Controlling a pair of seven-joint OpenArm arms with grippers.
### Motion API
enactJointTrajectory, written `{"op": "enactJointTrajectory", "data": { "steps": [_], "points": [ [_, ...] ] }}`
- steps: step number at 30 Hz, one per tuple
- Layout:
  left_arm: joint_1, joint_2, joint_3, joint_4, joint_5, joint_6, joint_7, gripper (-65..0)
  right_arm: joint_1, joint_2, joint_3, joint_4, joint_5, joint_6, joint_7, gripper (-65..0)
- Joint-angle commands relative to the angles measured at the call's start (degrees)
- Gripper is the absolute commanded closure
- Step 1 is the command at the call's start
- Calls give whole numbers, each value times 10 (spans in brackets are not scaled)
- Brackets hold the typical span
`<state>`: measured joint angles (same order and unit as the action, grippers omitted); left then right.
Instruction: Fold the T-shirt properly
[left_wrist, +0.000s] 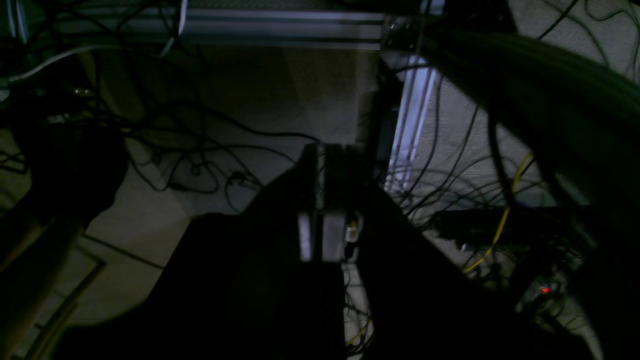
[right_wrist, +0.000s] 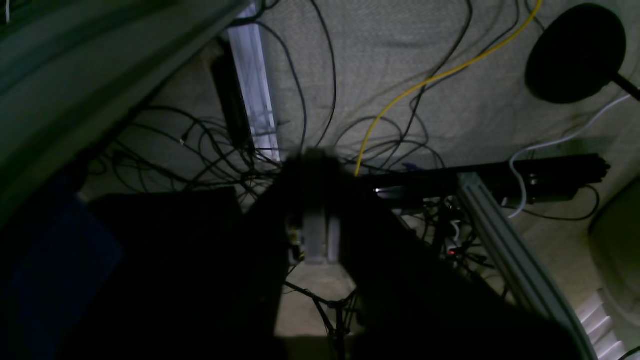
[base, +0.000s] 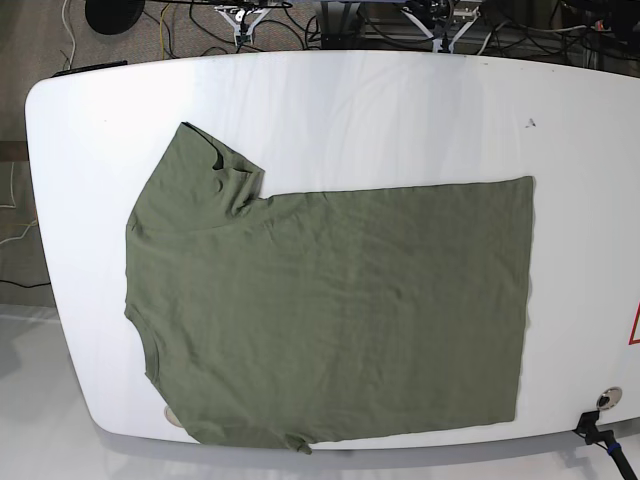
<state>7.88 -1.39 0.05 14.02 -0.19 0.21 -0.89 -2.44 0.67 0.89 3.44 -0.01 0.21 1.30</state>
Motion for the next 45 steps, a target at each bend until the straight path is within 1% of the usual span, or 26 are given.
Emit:
{"op": "enactJointTrajectory", "data": {
  "steps": [1, 21, 23, 39, 45],
  "points": [
    [5, -3, 1, -1, -1, 1, -1, 0, -3, 2, -1, 1, -5, 3, 2, 0],
    [10, -2, -2, 9, 0, 3, -4, 0, -10, 2, -5, 3, 0, 1, 6, 0],
    [13, 0, 4, 8, -2, 3, -3, 0, -14, 0, -4, 9, -1, 9, 0, 0],
    [10, -3, 4, 8, -2, 3, -8, 0, -25, 1, -3, 10, -3, 6, -8, 0],
    [14, -1, 4, 11, -3, 3, -7, 0, -27, 2, -2, 14, -5, 13, -20, 0]
  ]
}}
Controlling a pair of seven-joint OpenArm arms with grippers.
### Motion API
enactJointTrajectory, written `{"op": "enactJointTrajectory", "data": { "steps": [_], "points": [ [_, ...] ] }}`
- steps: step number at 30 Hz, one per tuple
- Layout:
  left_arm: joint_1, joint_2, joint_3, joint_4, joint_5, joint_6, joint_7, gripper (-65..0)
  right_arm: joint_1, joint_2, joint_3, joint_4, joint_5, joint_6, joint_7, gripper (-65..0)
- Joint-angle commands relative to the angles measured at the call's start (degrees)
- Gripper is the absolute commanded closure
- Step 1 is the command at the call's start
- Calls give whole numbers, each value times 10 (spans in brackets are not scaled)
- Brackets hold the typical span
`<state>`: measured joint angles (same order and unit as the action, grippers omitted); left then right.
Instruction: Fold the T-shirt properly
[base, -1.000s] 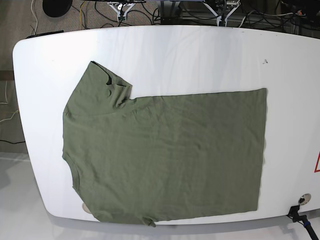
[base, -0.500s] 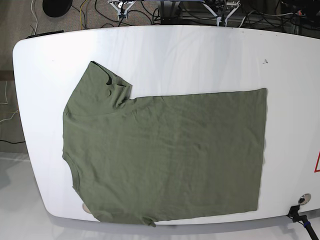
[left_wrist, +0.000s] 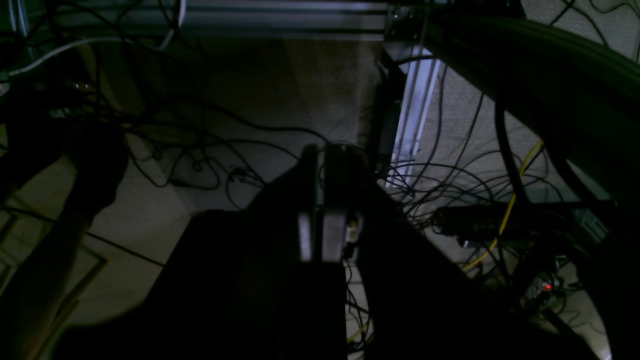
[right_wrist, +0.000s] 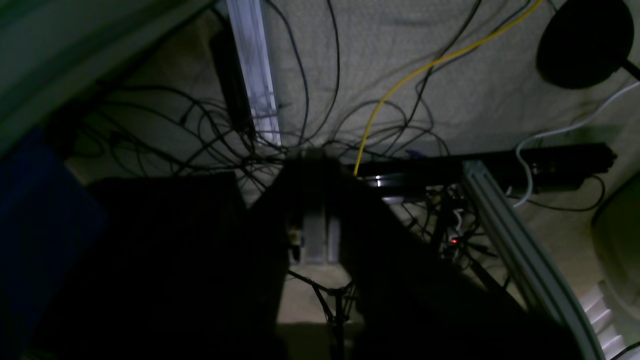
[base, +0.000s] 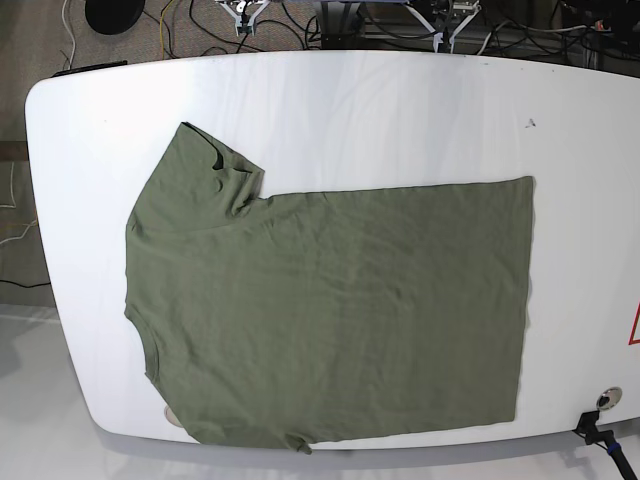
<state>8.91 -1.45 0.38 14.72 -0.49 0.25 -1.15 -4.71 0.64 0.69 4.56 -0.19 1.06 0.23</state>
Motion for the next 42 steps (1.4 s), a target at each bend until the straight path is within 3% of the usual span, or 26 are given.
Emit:
{"op": "enactJointTrajectory", "data": {
  "steps": [1, 7, 42],
  "points": [
    [4, -1, 0, 4, 0, 3, -2, 0, -6, 2, -1, 3, -5, 8, -14, 0],
    [6, 0, 1, 10, -4, 2, -7, 0, -10, 4, -1, 11, -13, 46, -48, 0],
    [5, 1, 5, 13, -12, -2, -18, 0, -21, 8, -6, 29, -9, 45, -47, 0]
  ]
}}
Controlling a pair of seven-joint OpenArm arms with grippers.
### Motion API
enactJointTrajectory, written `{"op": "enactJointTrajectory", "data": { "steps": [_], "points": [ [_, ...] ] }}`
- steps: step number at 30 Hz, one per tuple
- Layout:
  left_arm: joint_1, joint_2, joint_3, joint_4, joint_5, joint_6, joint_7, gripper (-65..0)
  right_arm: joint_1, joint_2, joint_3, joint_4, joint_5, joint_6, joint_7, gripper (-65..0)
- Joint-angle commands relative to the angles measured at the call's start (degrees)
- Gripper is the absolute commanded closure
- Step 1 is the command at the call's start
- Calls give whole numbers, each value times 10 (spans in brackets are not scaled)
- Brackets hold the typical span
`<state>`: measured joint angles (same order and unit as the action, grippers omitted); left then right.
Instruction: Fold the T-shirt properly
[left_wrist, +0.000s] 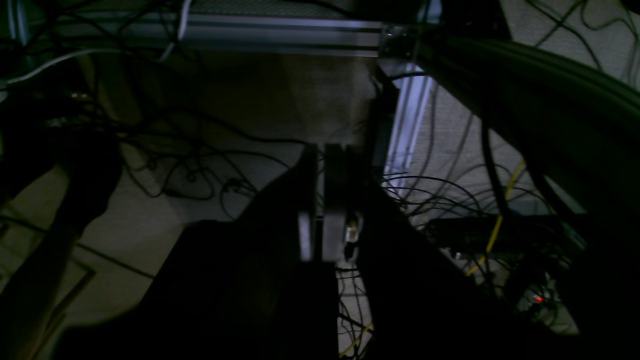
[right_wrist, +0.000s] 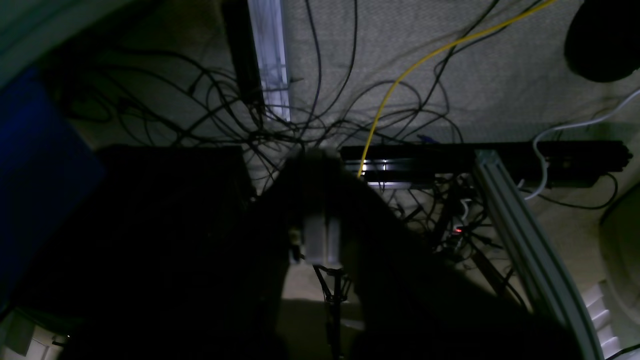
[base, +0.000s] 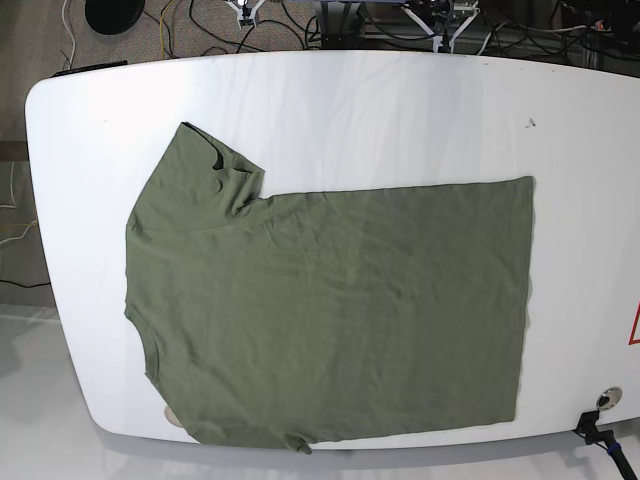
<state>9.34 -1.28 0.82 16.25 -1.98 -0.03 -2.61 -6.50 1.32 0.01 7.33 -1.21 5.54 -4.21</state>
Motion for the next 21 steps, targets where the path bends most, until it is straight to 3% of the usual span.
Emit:
{"op": "enactJointTrajectory", "data": {
  "steps": [1, 13, 21],
  "points": [
    [2, -1, -1, -4, 2, 2, -4, 0, -5, 1, 0, 1, 2, 0, -1, 0],
    [20, -4, -2, -7, 3, 1, -5, 0, -51, 5, 0, 54, 8, 1, 20, 0],
    [113, -19, -1, 144, 4, 0, -3, 0, -150, 14, -2, 170, 12, 21, 34, 0]
  ]
}}
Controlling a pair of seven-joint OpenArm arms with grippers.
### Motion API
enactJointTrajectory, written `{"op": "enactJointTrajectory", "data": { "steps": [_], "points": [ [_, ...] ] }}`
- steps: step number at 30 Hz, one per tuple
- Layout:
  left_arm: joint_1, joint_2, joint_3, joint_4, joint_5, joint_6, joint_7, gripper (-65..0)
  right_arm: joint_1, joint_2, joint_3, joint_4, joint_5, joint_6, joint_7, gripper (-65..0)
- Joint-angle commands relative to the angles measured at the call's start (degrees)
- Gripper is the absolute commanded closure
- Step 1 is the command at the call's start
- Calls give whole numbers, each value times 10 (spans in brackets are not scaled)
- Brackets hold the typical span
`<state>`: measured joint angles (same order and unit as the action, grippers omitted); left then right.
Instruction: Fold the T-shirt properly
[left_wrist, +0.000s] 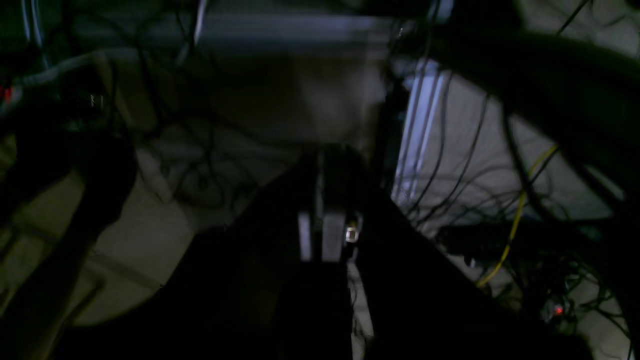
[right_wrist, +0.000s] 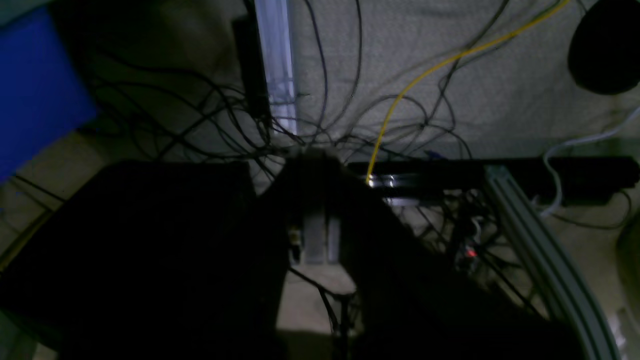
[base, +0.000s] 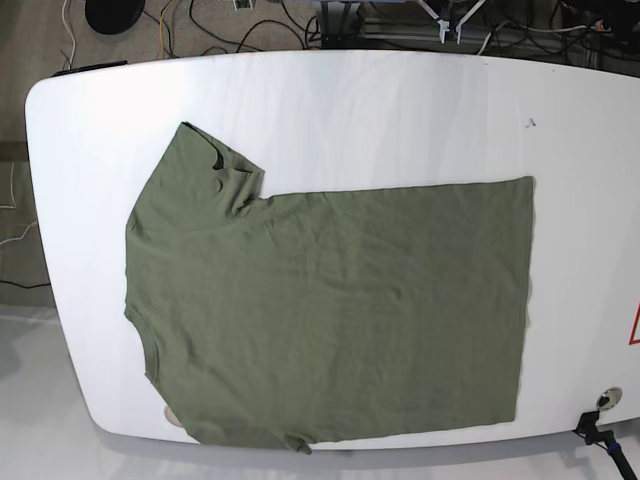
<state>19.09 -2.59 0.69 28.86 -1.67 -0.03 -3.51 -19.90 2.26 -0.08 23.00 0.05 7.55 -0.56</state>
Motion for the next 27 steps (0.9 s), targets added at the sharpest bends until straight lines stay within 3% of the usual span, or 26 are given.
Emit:
{"op": "enactJointTrajectory", "data": {
  "steps": [1, 15, 22, 27],
  "points": [
    [28, -10, 2, 37, 1, 0, 7, 0, -30, 8, 0, 31, -2, 2, -1, 0],
    [161, -63, 4, 250, -2, -5, -1, 0, -182, 50, -22, 215, 1, -5, 5, 0],
    [262, -92, 1, 449, -10, -8, 13, 0, -305, 65, -22, 428, 3, -6, 0, 0],
    [319, -109, -29, 580, -26, -30, 19, 0, -385, 68, -11, 595, 2, -10, -14, 0]
  ]
}}
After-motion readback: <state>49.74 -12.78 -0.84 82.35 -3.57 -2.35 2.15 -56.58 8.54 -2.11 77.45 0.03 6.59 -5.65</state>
